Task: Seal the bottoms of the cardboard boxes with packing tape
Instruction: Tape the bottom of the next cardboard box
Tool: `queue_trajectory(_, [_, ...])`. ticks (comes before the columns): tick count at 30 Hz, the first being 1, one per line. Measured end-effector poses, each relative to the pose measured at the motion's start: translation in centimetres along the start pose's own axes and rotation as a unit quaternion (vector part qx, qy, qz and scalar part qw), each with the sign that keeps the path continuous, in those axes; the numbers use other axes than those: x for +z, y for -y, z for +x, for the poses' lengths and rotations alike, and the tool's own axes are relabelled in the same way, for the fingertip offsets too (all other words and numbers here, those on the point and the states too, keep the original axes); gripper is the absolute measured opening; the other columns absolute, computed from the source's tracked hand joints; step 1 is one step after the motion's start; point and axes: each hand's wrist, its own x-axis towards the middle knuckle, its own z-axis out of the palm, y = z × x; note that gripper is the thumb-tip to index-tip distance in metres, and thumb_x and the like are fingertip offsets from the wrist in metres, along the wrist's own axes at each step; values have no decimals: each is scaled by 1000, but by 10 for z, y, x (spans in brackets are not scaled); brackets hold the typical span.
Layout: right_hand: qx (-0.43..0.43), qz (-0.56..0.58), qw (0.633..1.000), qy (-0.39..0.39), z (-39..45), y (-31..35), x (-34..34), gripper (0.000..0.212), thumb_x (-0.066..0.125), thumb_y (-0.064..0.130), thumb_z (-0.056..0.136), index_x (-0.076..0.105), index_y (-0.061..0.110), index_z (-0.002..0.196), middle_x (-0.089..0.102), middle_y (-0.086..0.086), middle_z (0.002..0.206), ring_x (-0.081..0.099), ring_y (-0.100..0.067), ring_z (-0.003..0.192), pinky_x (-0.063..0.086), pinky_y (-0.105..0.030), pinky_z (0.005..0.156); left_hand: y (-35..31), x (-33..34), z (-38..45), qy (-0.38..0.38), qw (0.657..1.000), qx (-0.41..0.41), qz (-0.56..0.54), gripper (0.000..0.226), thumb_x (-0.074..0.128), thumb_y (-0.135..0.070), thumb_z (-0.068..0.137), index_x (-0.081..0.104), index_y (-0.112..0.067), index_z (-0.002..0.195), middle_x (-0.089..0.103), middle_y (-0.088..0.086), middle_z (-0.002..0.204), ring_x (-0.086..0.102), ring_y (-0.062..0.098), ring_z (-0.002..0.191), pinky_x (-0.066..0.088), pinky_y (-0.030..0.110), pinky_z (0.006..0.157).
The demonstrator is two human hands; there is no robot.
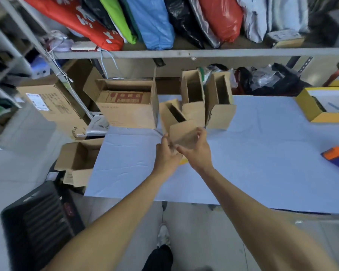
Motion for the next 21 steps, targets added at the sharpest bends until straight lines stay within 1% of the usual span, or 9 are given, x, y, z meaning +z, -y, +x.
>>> queue_trajectory(1, [2, 6, 1000, -6, -10, 1, -13, 100, 88, 43, 63, 28, 21, 140, 48, 2, 135, 47, -13, 121, 46, -31, 94, -8, 8, -16, -3, 1000, 10, 11, 70, 68, -25, 79, 36, -27, 141, 53, 6, 113, 60, 18, 102, 52, 14, 62])
queue_trajectory(3, [6, 16, 1000, -23, -31, 0, -41, 110, 91, 41, 59, 27, 15, 146, 48, -2, 139, 46, -16, 126, 46, -35, 100, -20, 28, -46, 6, 999, 26, 30, 72, 61, -32, 74, 38, -30, 142, 54, 10, 119, 57, 27, 109, 57, 37, 82])
queue_trajectory(5, [6, 14, 999, -36, -49, -5, -73, 108, 92, 38, 59, 30, 14, 144, 49, -4, 135, 48, -20, 125, 46, -38, 101, -30, 51, -70, 13, 998, 37, 57, 73, 58, -29, 76, 36, -31, 146, 49, 12, 130, 46, 33, 122, 47, 47, 99])
queue_trajectory(8, [19, 5, 999, -48, -67, -19, -124, 99, 90, 38, 63, 33, 13, 140, 52, -4, 130, 52, -22, 121, 47, -42, 98, -41, 85, -95, 27, 991, 72, 106, 70, 60, -21, 84, 35, -30, 149, 42, 8, 131, 32, 33, 128, 36, 40, 109])
queue_trajectory(11, [59, 16, 997, -56, -76, -37, -176, 93, 86, 47, 66, 35, 17, 138, 56, 1, 125, 55, -19, 116, 50, -37, 92, -57, 111, -103, 66, 977, 124, 159, 69, 66, -27, 83, 39, -38, 145, 36, 4, 130, 25, 28, 129, 27, 29, 107])
queue_trajectory(14, [90, 38, 993, -72, -79, -53, -225, 79, 83, 49, 70, 39, 25, 131, 56, 11, 113, 57, -16, 110, 45, -20, 75, -75, 137, -93, 108, 960, 149, 211, 68, 70, -49, 82, 38, -46, 142, 23, 2, 150, 15, 26, 138, 26, 41, 113])
queue_trajectory(15, [99, 43, 991, -76, -77, -58, -240, 81, 81, 50, 71, 40, 24, 135, 56, 10, 116, 56, -16, 112, 45, -21, 77, -81, 145, -87, 120, 958, 146, 215, 71, 69, -55, 80, 37, -47, 142, 17, 0, 155, 11, 25, 141, 24, 45, 114])
queue_trajectory(18, [113, 49, 989, -82, -64, -71, -283, 86, 75, 57, 67, 42, 25, 140, 55, 6, 129, 54, -16, 118, 49, -37, 97, -97, 175, -60, 152, 960, 128, 197, 78, 71, -59, 77, 33, -49, 144, 8, -2, 160, 11, 28, 145, 27, 49, 114])
queue_trajectory(21, [122, 57, 987, -86, -41, -85, -320, 78, 73, 59, 63, 47, 33, 131, 57, 10, 124, 57, -14, 115, 50, -38, 97, -113, 213, -27, 166, 963, 129, 167, 85, 76, -57, 74, 31, -47, 146, 13, 1, 158, 24, 29, 143, 33, 49, 114])
